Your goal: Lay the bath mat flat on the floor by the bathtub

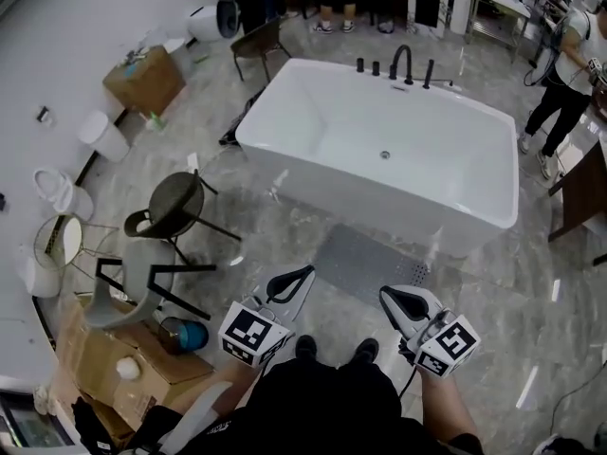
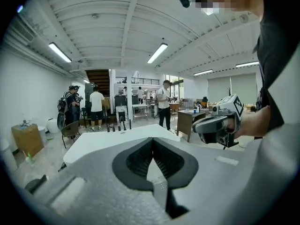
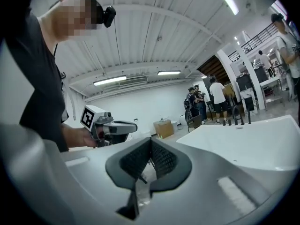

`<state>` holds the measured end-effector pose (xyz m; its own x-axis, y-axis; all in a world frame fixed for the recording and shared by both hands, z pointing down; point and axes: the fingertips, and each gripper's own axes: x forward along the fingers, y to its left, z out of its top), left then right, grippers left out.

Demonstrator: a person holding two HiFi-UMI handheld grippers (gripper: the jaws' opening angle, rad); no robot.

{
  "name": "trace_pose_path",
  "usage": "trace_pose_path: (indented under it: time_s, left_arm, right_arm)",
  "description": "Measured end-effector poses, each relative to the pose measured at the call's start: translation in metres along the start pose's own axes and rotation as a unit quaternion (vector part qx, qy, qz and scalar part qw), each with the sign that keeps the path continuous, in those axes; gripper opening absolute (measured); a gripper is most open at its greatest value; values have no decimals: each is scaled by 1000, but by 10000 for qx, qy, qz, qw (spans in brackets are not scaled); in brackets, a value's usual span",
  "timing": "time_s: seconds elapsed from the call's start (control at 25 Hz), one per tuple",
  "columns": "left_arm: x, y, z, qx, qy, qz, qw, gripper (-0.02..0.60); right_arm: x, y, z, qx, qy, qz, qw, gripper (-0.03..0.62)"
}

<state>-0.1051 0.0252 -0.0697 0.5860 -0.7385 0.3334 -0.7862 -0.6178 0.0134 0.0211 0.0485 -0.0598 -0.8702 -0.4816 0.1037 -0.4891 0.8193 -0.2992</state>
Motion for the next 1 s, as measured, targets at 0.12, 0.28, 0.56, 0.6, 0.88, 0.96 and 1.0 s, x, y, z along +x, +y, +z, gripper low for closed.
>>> trace_pose_path:
  time_s: [0.12, 0.28, 0.56, 0.6, 0.88, 0.96, 1.0]
  left_arm:
    - [-25, 16, -3, -131, -44, -140, 9998, 6]
    - [-60, 30, 5, -101, -421, -368, 9984, 6]
    - [-107, 40, 27, -4, -921, -793, 9926, 6]
    - [-111, 38, 31, 49, -958, -825, 9920, 6]
    - [-102, 9, 28, 49, -889, -961, 9914, 6]
    - [-98, -3, 31, -27, -916, -926, 9915, 6]
    - [-96, -8, 34, -46, -943, -882, 9916, 6]
  right_arm:
    - [15, 18, 14, -29, -84, -241, 9997, 0]
    - [38, 58, 29, -89, -258, -378, 9989, 0]
    - [59, 138, 55, -466, -726, -413, 9954, 0]
    - [58, 145, 59, -539, -718, -419, 9951, 0]
    - [28, 145, 79, -971, -812, -726, 9893, 0]
    - [10, 138, 82, -978, -884, -805, 9880, 0]
    - [1, 134, 82, -970, -902, -828, 9877, 0]
